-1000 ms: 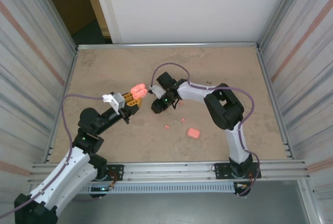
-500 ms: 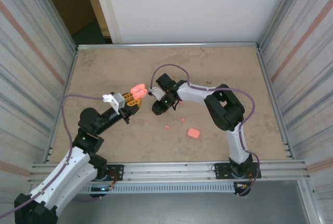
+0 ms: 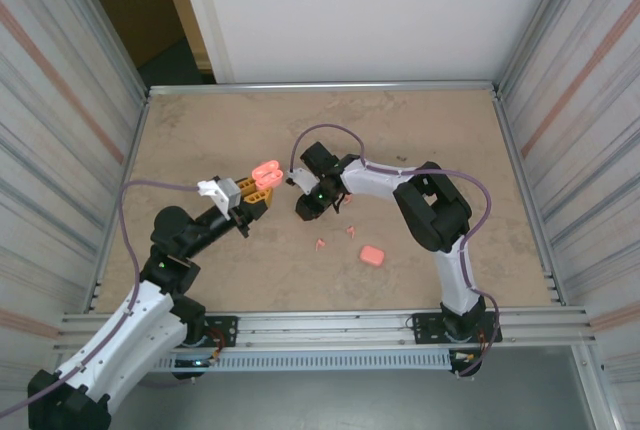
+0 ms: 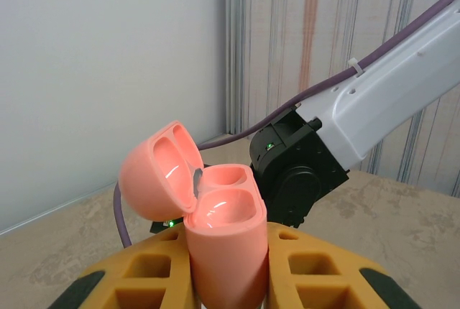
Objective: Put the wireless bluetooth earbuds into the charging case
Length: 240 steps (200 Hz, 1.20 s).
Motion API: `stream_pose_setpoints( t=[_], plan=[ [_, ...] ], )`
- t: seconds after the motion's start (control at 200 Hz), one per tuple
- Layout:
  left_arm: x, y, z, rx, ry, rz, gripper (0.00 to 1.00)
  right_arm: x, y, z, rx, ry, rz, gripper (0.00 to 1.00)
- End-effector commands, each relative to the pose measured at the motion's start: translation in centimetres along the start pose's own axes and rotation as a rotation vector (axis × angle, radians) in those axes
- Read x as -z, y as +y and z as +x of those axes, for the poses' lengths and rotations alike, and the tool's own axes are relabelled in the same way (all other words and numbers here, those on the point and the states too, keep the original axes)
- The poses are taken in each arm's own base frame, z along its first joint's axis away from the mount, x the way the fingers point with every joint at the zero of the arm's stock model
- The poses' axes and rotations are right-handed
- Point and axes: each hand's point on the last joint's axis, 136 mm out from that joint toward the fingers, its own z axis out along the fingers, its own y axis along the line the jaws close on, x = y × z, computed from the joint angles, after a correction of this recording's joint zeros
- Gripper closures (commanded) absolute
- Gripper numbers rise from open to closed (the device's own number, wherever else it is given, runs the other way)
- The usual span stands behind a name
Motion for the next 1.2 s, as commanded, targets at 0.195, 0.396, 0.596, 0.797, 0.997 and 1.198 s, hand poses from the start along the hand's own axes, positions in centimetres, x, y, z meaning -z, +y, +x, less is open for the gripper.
stream_pose_setpoints(
  t=[0.195,0.396,0.596,0.797,0.997,1.198],
  plan=[
    [0.0,0.0,-0.4,-0.017,-0.024,-0.001,1.0,2.4,0.9,0.1,0.02,-0.032,0.022,0.82],
    [-0.2,0.1,0.0,-0.001,-0.016,-0.002,1.0,5.6,1.2,-1.3,0.048,-0.142,0.065,0.82],
    [-0.9,0.3,1.1,0.029,-0.002,0.001,1.0,9.8,1.6,-2.4,0.08,-0.258,0.131,0.82],
    [-1.7,0.7,2.3,0.058,0.024,0.001,1.0,14.2,2.4,-3.3,0.113,-0.374,0.192,0.82],
    [-2.4,1.1,3.5,0.08,0.05,0.002,1.0,18.2,3.7,-4.1,0.152,-0.494,0.228,0.82],
    [-3.1,1.1,4.4,0.104,0.068,0.02,1.0,21.6,5.7,-5.0,0.2,-0.595,0.233,0.81]
  ],
)
